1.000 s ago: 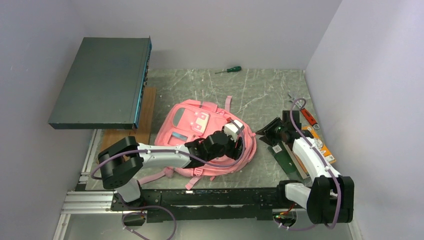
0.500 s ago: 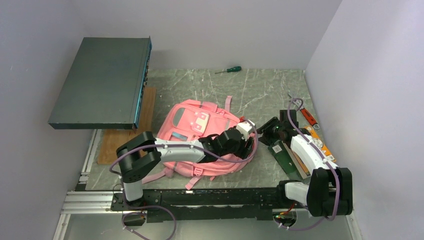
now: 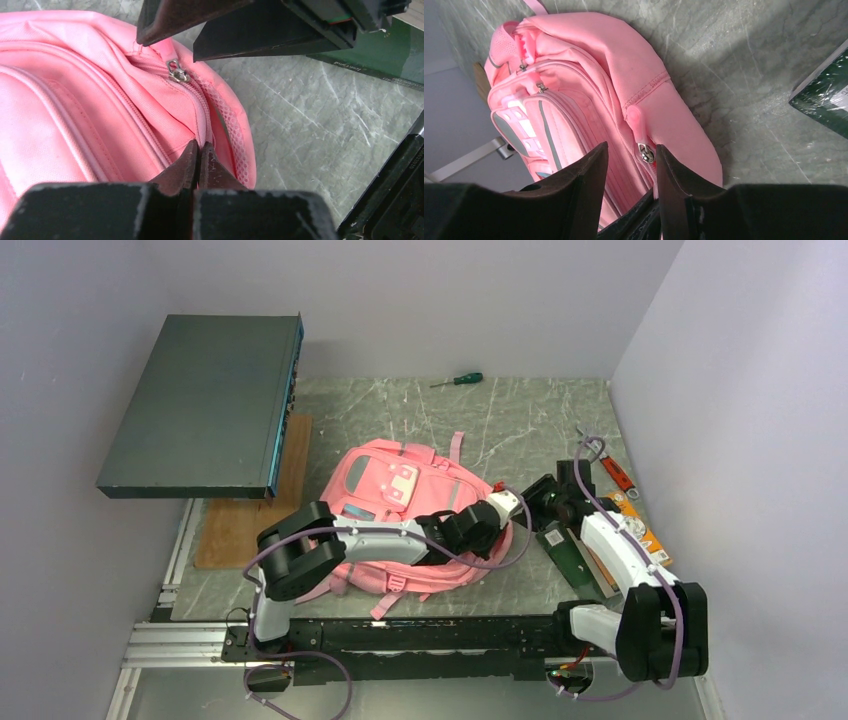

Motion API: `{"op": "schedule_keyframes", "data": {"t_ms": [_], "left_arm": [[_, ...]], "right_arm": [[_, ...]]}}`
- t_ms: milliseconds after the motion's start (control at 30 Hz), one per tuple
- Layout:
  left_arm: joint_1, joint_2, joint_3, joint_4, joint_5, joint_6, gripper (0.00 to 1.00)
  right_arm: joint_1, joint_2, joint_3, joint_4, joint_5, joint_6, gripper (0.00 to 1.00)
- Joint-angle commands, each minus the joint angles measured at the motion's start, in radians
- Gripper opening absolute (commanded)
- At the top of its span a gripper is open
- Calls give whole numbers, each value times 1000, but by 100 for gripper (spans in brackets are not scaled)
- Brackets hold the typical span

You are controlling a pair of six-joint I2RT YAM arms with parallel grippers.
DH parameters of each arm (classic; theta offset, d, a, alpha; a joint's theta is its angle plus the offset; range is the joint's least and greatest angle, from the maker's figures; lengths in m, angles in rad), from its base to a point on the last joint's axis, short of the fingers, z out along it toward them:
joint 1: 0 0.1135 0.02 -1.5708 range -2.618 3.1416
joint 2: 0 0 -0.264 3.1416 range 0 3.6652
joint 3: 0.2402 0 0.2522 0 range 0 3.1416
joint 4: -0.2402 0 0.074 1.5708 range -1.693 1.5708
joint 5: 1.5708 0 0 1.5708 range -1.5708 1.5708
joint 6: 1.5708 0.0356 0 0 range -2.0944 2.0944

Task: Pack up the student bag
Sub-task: Unzip the student bag at the center of the board.

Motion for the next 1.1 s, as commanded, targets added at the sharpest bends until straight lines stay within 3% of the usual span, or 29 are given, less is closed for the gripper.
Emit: {"op": "schedule_keyframes", "data": {"t_ms": [0,200,300,367,667,767,867,1067], "left_arm": [[3,-83,-77,43,-44,32,0],[3,-140,-130,120,-7,35,0],[3,-149,-148,133,0,38,0],[3,-154,-156,142,5,41,0],[3,-166,-168,157,-2,62,0],[3,-172,-170,157,-6,67,0],[3,-173,-172,159,-8,68,0],[3,-171,-173,162,4,67,0]], "right_arm": [[25,24,42,15,2,36,41],[75,86,74,23,51,16,40],[78,113,90,26,49,-2,31],[88,128,95,34,48,-1,30],[139,148,122,10,41,-28,33],[150,124,96,8,28,-36,41],[156,105,74,9,33,-48,42],[161,149,82,22,53,-118,30]]}}
